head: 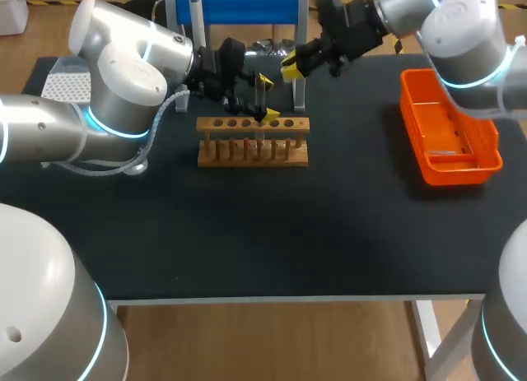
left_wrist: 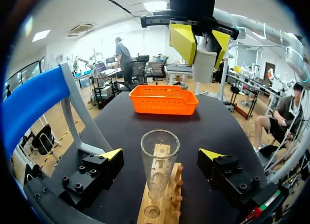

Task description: Invert the test tube, pick up the pipette, mount the tip to pipette, aspirate from beaker and dispense into the tube, eject the tip, return the pipette, and cap with the stopper.

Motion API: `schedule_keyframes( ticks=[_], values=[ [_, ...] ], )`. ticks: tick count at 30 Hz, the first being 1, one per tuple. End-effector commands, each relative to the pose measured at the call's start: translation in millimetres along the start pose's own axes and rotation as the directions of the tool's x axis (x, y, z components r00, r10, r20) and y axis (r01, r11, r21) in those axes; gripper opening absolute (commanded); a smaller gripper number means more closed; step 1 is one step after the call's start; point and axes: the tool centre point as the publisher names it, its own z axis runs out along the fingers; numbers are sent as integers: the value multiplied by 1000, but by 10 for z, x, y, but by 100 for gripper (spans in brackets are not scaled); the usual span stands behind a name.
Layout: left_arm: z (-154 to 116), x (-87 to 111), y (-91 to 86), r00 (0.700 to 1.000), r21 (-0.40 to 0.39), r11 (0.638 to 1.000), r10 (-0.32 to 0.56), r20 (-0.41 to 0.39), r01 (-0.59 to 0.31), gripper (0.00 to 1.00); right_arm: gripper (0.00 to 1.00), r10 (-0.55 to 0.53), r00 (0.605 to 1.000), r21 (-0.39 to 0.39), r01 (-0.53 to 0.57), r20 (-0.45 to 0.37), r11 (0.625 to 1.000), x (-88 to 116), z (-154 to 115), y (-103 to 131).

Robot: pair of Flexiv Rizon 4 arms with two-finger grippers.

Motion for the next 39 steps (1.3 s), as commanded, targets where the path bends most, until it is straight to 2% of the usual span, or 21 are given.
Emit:
schedule_keyframes(
  ticks=[1,16,39],
  values=[
    [-3,-13,-5,1000,-3,1000,-1,-4,1,100,0,-1,999,11,2,-50,1000,-66,61,71],
    [-3,-13,-5,1000,-3,1000,-1,-4,1,100,0,-8,998,19,9,-70,1000,-150,260,146],
    [-3,-13,-5,1000,-3,1000,-1,-4,1,100,0,-7,997,30,10,-77,999,-214,462,95]
  ],
)
